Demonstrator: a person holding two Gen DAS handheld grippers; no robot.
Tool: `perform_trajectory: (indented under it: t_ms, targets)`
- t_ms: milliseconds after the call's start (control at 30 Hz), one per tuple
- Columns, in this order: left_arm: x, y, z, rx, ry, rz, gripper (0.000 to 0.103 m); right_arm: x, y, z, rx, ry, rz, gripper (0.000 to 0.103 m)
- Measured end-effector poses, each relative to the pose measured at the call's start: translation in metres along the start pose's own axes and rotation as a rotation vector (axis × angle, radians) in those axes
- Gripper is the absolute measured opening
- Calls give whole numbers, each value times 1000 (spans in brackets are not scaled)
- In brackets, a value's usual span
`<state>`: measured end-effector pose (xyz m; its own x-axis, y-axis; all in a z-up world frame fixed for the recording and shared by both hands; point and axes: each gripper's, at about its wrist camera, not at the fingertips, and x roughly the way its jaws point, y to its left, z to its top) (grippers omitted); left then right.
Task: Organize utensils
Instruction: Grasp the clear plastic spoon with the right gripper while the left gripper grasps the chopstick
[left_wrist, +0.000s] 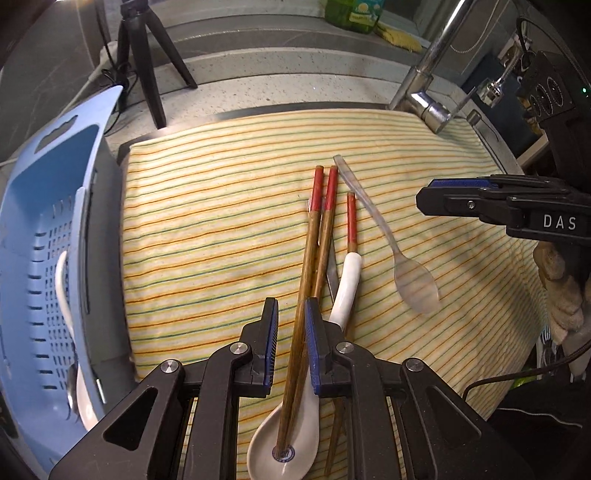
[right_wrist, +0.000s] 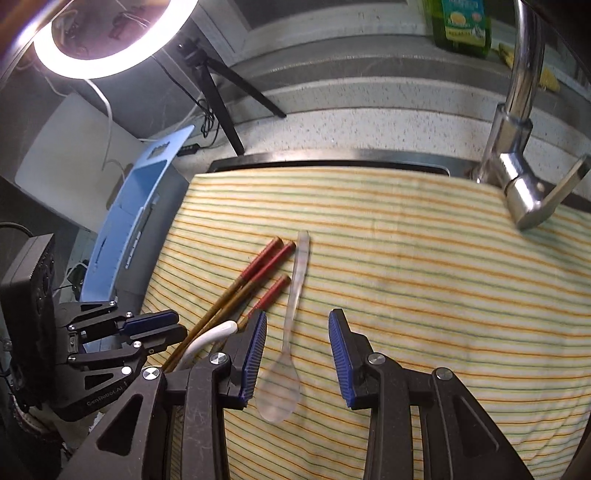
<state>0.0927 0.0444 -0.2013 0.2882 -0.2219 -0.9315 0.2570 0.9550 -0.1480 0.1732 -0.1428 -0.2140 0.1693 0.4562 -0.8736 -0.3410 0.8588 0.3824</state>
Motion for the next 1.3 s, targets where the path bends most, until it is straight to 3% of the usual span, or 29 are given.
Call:
perform_trajectory:
  t_ms: [367, 633, 967, 1300]
  targets:
    - [12, -4, 5, 56, 28, 23, 13, 19, 3, 2, 2, 26, -17, 31]
    - [22, -8, 8, 90, 53, 47, 13, 34, 7, 3, -8, 64, -43, 22]
    - [24, 0, 9, 74, 34, 42, 7, 46, 13, 3, -48, 86, -93, 11]
    - [14, 18, 12, -13, -7, 0, 5, 38, -1, 1, 36, 70, -50, 5]
